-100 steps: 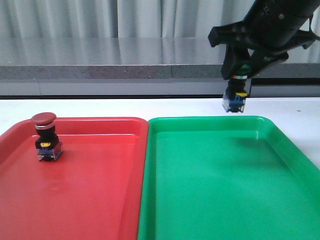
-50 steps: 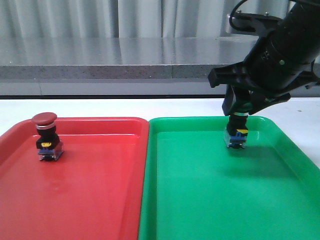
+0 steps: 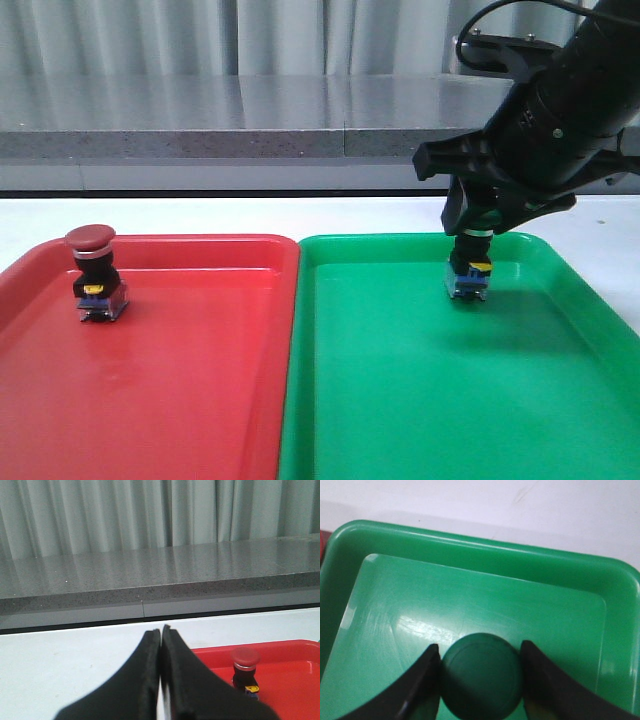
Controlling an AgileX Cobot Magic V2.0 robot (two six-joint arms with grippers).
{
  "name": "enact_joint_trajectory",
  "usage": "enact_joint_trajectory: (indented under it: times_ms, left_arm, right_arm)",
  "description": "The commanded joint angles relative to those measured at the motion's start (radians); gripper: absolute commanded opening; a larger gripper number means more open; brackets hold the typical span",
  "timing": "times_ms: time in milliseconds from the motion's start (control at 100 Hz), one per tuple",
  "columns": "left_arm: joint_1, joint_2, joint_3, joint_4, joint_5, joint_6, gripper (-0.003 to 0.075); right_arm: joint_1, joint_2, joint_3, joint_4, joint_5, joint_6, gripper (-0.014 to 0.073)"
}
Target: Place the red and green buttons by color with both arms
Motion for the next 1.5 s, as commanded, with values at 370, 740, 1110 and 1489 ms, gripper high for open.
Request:
enact_joint_trajectory:
  times_ms: [370, 740, 1110, 1489]
  left_arm:
    - [0.005, -0.033, 0.025, -0.008, -0.088, -0.006, -0.0019]
    - [0.005, -0.033, 0.025, -0.008, -0.088, -0.006, -0.0019]
    - [0.005, -0.033, 0.025, -0.008, -0.088, -0.006, -0.0019]
    - [0.005, -0.033, 0.025, -0.008, -0.088, -0.006, -0.0019]
  right_arm:
    - [0.0, -0.005, -0.023, 0.004, -0.06, -0.003, 0.0206]
    - [0.0, -0.005, -0.023, 0.009, -0.056, -0.003, 0.0517]
    - [-0.001, -0.049, -0.025, 0.009, -0.082, -0.003, 0.0626]
    - [-0.026, -0.346, -0.025, -0.063, -0.098, -0.005, 0.0623]
